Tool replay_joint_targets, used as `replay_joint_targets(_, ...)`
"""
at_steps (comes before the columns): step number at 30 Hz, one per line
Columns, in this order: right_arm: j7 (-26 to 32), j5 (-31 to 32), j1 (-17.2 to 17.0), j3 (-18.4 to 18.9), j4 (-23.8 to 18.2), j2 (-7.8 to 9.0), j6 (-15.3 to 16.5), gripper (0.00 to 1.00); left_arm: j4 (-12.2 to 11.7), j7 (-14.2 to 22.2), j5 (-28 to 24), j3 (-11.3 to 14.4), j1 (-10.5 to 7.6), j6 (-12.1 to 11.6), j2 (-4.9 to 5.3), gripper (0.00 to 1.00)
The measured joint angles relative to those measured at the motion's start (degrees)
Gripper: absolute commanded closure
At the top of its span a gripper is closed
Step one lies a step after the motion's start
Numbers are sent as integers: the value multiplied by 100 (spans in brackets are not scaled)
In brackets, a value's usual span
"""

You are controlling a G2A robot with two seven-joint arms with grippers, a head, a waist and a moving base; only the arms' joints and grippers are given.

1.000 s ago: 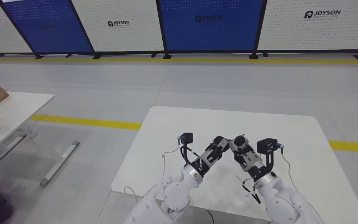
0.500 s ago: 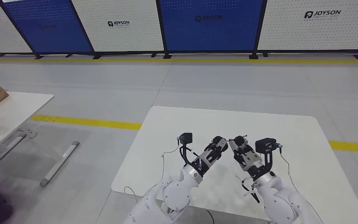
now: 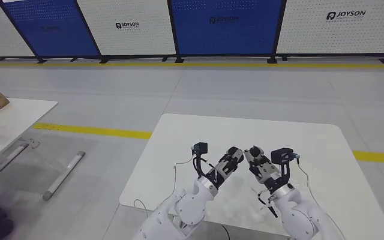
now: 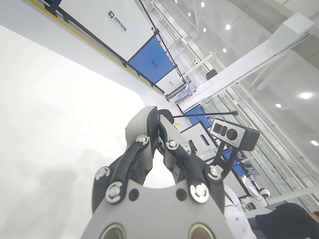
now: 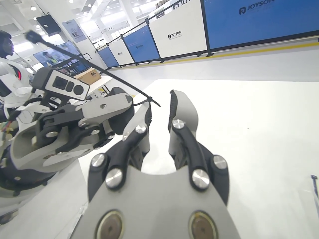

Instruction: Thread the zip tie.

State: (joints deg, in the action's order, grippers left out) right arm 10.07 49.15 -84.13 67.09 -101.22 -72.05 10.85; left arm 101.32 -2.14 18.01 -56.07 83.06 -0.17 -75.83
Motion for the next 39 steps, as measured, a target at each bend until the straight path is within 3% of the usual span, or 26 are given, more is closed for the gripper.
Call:
replay_joint_targets(29,98,171,84,-97,116,-19,-51,86,44,6,31,-21,53,33,-4,100)
replay_joint_targets(32,109,186,97,-107,128,-21,-53,88,44,0,42,-13,51,42,-7,100)
replay_joint_targets(35,108,195,102,-109,132,-22,-51,100,41,-7,45,-6,45,53,-10,100)
replay_joint_targets(39,99,210,103,-106,137,-22,-34,100,33,-16,46,3,31,71,-16,100)
